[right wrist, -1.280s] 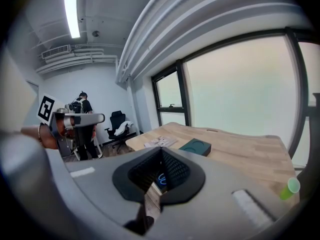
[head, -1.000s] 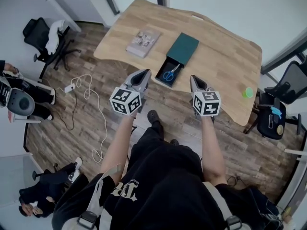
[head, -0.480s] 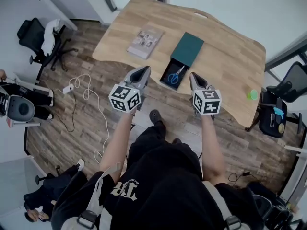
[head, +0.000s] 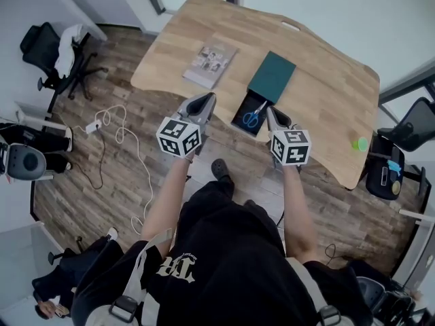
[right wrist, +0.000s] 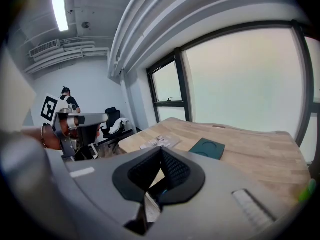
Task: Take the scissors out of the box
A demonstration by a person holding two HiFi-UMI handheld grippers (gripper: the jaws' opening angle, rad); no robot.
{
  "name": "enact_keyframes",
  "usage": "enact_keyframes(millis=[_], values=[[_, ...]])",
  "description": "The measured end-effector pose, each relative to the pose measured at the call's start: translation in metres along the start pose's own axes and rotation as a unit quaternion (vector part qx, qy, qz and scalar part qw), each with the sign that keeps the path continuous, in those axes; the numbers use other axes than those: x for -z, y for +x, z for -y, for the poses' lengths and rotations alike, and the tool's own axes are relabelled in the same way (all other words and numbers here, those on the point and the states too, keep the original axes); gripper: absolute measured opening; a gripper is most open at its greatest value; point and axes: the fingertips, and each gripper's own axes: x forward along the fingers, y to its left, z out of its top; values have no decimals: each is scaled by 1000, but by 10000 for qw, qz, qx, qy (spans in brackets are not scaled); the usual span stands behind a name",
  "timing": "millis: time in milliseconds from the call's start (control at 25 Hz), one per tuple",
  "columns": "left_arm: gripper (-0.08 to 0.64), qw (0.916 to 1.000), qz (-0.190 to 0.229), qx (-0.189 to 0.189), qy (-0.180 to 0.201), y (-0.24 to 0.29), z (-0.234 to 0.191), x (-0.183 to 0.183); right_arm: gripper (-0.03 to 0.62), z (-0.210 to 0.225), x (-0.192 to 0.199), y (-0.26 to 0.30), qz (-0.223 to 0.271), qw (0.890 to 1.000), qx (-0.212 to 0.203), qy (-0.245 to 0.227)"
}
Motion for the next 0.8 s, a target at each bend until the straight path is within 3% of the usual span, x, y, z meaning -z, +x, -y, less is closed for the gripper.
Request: enact_keyframes(millis=[200, 800], values=[[0, 9999, -50, 11, -115, 14, -21, 0, 2, 0, -3, 18, -127, 9999, 12, 21], [0, 9978, -344, 559, -134, 64, -32, 5, 2, 22, -12, 47, -249, 9990, 339, 172]])
